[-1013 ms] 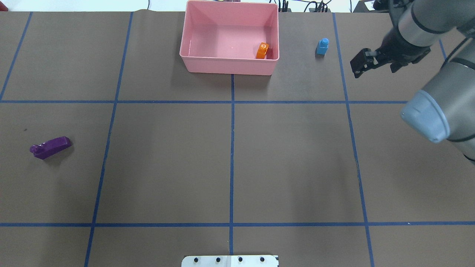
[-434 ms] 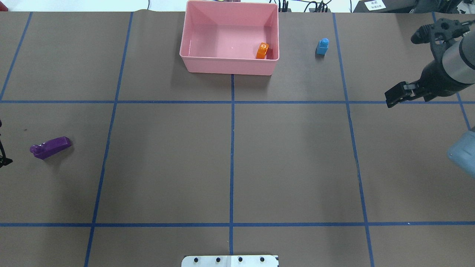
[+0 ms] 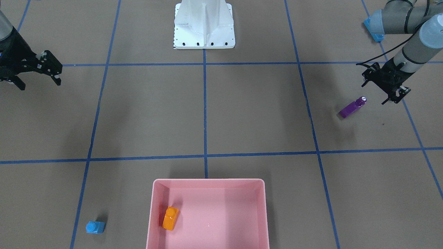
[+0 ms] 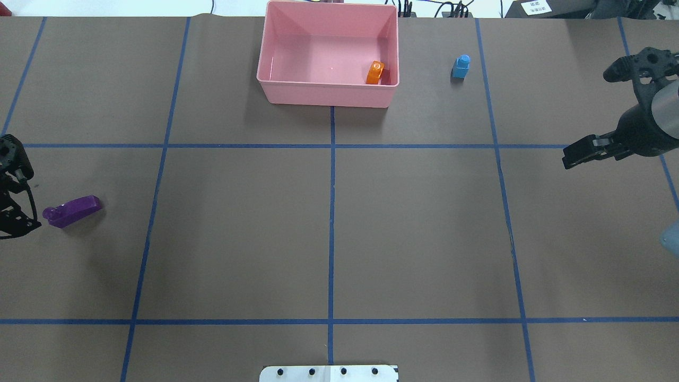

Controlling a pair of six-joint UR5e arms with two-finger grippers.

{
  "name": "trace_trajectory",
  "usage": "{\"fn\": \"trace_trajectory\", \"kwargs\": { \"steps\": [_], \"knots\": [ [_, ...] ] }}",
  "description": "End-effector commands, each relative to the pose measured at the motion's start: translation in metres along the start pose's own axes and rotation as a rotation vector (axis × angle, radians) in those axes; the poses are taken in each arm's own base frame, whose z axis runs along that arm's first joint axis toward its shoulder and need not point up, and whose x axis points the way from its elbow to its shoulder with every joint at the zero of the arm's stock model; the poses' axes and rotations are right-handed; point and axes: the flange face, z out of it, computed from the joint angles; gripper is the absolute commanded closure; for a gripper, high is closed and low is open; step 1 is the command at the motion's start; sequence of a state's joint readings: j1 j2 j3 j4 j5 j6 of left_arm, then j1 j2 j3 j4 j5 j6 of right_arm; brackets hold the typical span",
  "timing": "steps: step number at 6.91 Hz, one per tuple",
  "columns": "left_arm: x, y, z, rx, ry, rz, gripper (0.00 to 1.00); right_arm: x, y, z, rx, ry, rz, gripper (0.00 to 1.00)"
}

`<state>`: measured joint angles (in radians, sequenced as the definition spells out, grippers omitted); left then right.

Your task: Put all blocks into box

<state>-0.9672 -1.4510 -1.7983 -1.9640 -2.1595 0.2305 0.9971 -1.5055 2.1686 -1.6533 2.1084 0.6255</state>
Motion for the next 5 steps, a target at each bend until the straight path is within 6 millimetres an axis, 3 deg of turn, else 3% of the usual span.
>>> {"fn": "trace_trajectory", "kwargs": {
  "steps": [1, 2, 4, 5],
  "knots": [
    [-0.002, -0.017, 0.026, -0.025, 0.021, 0.016, 0.01, 0.001, 0.001, 0.001, -0.001, -0.001, -0.001, 0.0],
    [-0.005, -0.02, 0.034, -0.033, 0.025, 0.014, 0.11, 0.001, 0.001, 0.001, -0.001, -0.001, -0.001, 0.0],
    [-0.007, -0.018, 0.039, -0.044, 0.028, 0.007, 0.48, 0.001, 0.001, 0.001, -0.001, -0.001, -0.001, 0.0],
    [-0.006, -0.019, 0.04, -0.045, 0.029, 0.008, 0.48, 0.001, 0.001, 0.001, -0.001, -0.001, -0.001, 0.0]
  ]
}}
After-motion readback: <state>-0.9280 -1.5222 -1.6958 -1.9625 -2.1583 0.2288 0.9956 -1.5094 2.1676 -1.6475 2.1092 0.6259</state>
